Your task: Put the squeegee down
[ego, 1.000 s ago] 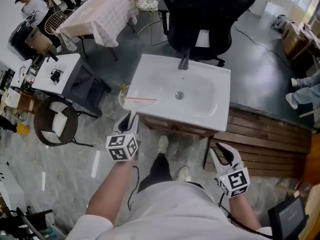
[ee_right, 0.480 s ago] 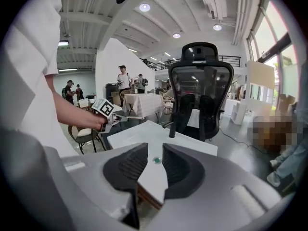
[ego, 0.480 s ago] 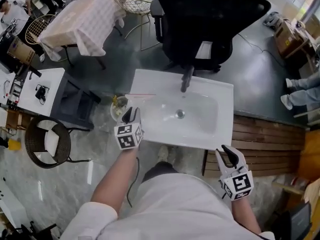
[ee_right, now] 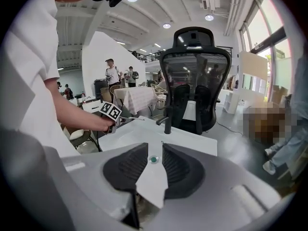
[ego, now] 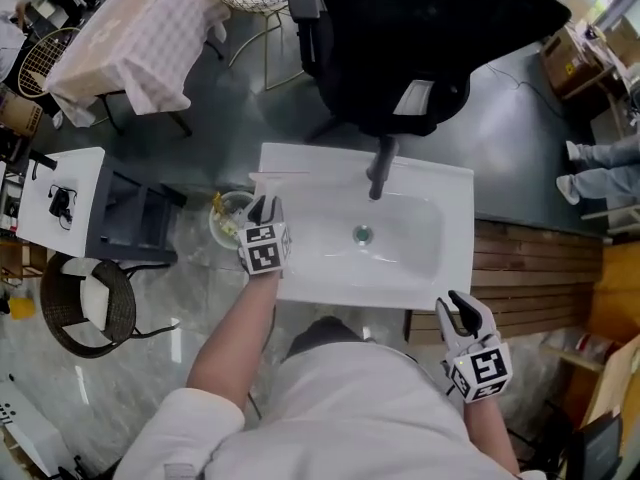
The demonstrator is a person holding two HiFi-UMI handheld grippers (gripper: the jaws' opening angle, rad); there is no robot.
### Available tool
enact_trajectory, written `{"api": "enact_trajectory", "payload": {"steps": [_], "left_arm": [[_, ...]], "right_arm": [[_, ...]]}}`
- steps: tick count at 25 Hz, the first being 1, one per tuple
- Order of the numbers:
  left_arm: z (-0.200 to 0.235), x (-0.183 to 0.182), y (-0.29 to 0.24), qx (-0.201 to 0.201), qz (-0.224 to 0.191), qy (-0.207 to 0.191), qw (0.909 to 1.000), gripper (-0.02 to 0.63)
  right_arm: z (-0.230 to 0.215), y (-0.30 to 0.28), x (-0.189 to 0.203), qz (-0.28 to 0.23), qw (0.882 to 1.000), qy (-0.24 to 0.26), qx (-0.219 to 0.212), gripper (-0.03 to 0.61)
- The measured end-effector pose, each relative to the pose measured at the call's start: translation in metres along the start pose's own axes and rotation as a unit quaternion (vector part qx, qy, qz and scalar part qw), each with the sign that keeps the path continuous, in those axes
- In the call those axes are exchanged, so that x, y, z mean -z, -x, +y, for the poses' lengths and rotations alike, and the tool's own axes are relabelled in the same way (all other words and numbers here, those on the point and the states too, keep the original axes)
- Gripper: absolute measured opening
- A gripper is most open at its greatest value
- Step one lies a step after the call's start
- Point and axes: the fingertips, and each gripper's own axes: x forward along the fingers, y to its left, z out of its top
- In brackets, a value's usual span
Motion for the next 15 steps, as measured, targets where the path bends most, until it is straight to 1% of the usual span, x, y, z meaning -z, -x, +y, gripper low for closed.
{"api": "enact_trajectory", "payload": {"steps": [6, 11, 15], "left_arm": [[0.008, 0.014, -0.032, -0.008, 0.023, -0.017, 0.9996, 0.109], [0.005, 0.012, -0.043, -0.016, 0.025, -0.043, 0.9986, 0.110], [0.002, 0.023, -0.046, -0.021, 0.038, -0.049, 0.9979, 0.112]], "right_arm": [[-0.008, -0.011, 0.002, 0.017, 1.000, -0.009, 0.015, 0.084], [-0.013, -0.015, 0.004, 0.020, 0.999, -0.020, 0.014, 0.084], [-0.015, -0.014, 0.011, 0.025, 0.999, -0.027, 0.013, 0.084]]}}
